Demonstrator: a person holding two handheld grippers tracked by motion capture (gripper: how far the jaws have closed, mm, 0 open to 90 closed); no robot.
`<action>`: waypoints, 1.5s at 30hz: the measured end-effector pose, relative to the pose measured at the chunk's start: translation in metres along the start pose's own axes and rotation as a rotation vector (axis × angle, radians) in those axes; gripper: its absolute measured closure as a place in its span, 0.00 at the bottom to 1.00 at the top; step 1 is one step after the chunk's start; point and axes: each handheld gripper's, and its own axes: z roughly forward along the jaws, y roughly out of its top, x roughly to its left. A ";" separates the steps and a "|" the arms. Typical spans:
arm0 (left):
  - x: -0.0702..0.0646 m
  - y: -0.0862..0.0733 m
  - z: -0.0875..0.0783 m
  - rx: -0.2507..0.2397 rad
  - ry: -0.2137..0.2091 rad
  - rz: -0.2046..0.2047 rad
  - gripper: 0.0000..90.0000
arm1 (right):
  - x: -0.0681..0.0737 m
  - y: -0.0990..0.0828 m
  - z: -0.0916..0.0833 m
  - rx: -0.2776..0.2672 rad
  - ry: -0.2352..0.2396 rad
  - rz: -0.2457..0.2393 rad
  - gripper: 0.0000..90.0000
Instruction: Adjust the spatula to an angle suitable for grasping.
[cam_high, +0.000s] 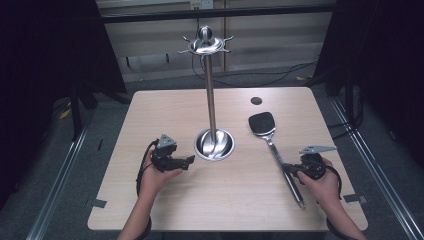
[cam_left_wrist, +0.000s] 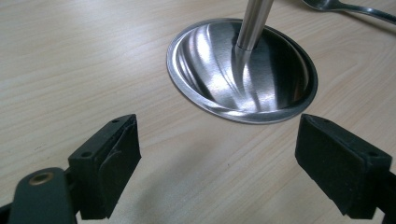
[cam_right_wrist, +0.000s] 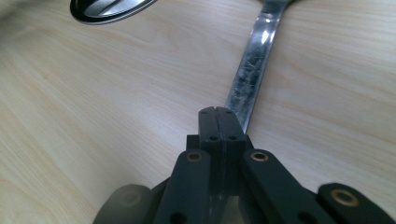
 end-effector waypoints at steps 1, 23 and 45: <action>0.000 0.000 0.000 0.000 0.000 -0.001 0.15 | 0.002 0.001 0.001 0.003 0.005 -0.007 1.00; -0.001 -0.001 -0.006 -0.011 0.002 0.001 0.15 | 0.001 0.006 -0.003 -0.022 -0.086 -0.056 1.00; -0.002 -0.004 -0.010 -0.014 0.005 -0.002 0.16 | 0.043 0.015 0.028 0.071 0.042 -0.178 1.00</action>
